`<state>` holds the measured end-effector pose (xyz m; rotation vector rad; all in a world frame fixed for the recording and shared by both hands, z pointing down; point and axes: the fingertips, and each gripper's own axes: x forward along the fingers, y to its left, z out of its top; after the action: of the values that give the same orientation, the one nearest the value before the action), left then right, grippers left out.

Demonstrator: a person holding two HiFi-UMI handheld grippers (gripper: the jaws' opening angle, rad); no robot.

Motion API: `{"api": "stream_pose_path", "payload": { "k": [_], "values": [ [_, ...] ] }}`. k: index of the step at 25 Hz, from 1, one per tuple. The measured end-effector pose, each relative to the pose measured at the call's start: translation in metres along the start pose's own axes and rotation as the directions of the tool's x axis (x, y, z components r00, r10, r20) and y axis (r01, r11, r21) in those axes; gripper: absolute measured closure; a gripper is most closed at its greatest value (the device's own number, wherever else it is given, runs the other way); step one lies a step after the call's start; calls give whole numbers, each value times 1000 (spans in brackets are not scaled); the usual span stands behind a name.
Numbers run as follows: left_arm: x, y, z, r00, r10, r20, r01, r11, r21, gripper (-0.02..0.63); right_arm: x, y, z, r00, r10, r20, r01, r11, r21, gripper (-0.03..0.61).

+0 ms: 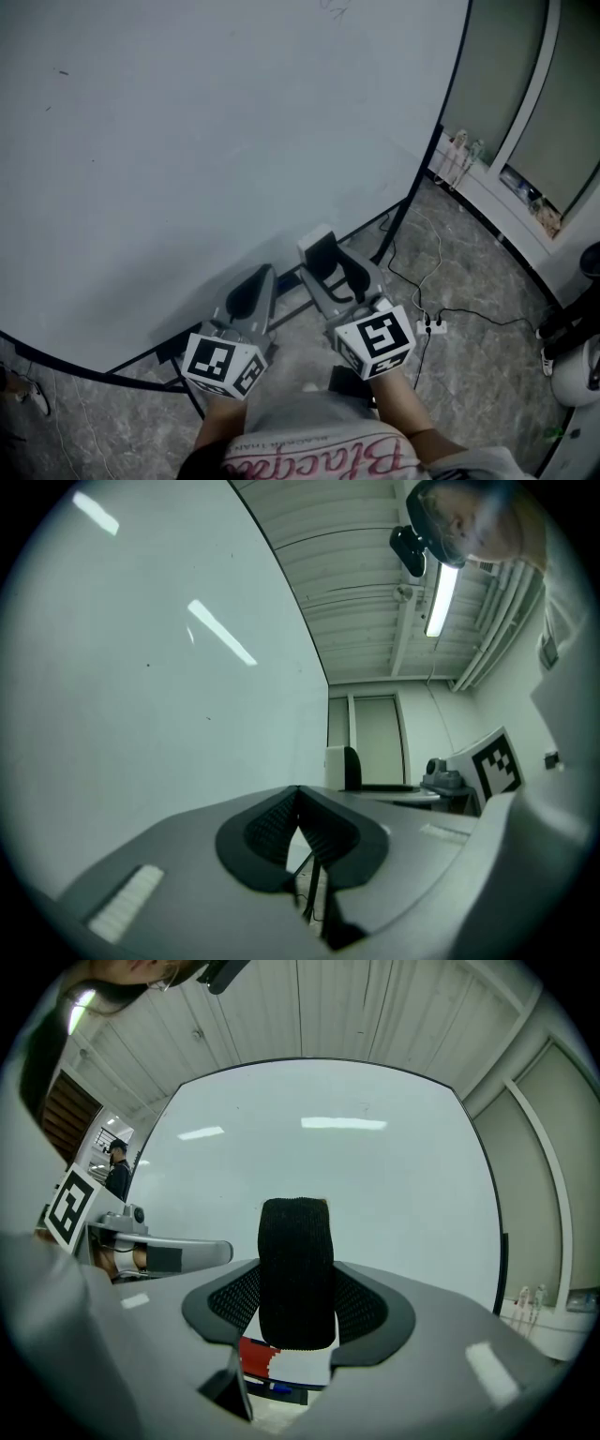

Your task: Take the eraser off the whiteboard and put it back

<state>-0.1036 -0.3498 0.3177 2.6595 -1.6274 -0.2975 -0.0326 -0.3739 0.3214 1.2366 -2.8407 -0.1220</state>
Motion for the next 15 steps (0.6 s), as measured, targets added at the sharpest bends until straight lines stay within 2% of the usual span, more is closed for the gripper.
{"api": "stream_pose_path", "payload": {
  "k": [6,10,15],
  "values": [
    [-2,9,-1,1000,23,-6,-23,1000,2,614,33,-12,16,1000,19,11,-18,996,-88,348],
    [-3,15,0,999,36,-4,-36,999,3,614,61,-20,25,1000,26,15,-24,995,-96,348],
    [-3,22,4,999,51,2,-51,999,7,614,87,-28,37,1000,-2,27,6,991,-136,348]
  ]
}}
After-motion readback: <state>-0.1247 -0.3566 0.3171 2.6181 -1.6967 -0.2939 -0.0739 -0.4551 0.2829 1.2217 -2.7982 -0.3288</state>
